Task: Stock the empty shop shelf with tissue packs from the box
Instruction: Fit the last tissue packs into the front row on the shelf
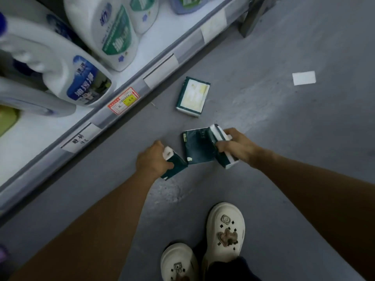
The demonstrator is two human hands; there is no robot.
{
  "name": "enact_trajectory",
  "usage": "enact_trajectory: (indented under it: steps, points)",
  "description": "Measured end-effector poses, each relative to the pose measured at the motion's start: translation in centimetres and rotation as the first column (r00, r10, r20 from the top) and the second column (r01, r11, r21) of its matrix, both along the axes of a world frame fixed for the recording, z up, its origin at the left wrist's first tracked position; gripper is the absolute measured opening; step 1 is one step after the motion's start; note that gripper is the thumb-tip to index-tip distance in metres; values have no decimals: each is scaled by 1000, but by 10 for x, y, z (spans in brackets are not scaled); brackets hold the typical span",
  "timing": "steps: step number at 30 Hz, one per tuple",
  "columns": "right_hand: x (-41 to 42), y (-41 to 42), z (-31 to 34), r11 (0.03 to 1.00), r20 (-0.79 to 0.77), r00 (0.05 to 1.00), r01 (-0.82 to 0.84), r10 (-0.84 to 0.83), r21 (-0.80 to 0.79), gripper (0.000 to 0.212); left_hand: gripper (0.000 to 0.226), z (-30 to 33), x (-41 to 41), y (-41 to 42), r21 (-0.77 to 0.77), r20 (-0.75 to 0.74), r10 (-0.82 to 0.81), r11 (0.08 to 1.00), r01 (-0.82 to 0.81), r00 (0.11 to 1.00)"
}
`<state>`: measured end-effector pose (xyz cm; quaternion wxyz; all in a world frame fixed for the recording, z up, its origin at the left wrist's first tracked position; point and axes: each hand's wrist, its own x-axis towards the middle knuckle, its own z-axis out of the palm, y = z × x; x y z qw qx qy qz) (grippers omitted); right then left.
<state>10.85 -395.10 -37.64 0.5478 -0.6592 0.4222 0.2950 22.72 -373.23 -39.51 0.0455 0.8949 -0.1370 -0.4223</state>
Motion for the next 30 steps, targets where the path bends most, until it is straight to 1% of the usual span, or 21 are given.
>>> enact_trajectory:
  steps: [1,3,4,5,7,10,14,15,17,18,19,21,22,25,27,30]
  points:
    - [0,3,13,991,15,997,70,-72,110,66,61,13,-3,2,-74,-58,158,984,-162,986]
    - [-3,8,36,953,2,988,150,-156,262,77,61,42,-8,5,-221,-143,413,872,-436,899]
    - [-4,10,51,923,-15,981,189,-195,335,75,59,58,-10,6,-279,-180,493,805,-524,851]
    - [-4,14,65,887,-31,972,225,-232,403,70,57,75,-13,7,-320,-216,539,749,-581,814]
    - [-5,16,96,831,-55,955,281,-292,480,65,52,109,-16,10,-367,-269,581,676,-639,768]
    - [-1,16,149,792,-44,947,292,-320,537,59,50,162,-17,14,-402,-293,613,617,-676,734]
    - [10,19,232,741,21,947,238,-321,628,56,46,236,-19,7,-481,-302,613,563,-672,730]
    - [14,21,254,722,37,943,227,-330,654,59,44,255,-19,4,-501,-294,610,557,-662,736]
    - [21,24,293,698,53,945,200,-323,687,73,41,292,-17,-2,-533,-262,610,555,-639,747]
    - [24,26,311,713,68,952,176,-300,678,76,40,309,-15,-4,-543,-258,613,548,-637,747]
    - [28,27,329,746,87,959,152,-271,649,74,40,325,-12,-4,-549,-257,614,542,-636,746]
    - [34,29,364,827,135,960,134,-244,546,64,41,365,-7,-4,-570,-253,610,533,-626,750]
    - [37,28,381,856,154,956,144,-250,496,63,39,384,-5,-2,-586,-255,607,522,-619,753]
    - [41,28,432,885,207,931,190,-300,425,57,39,443,1,12,-628,-256,611,484,-609,749]
    - [42,30,466,891,250,913,205,-323,405,51,49,480,5,22,-657,-243,611,468,-592,753]
    - [42,38,522,923,347,897,147,-276,354,34,68,533,7,37,-710,-232,609,427,-560,759]
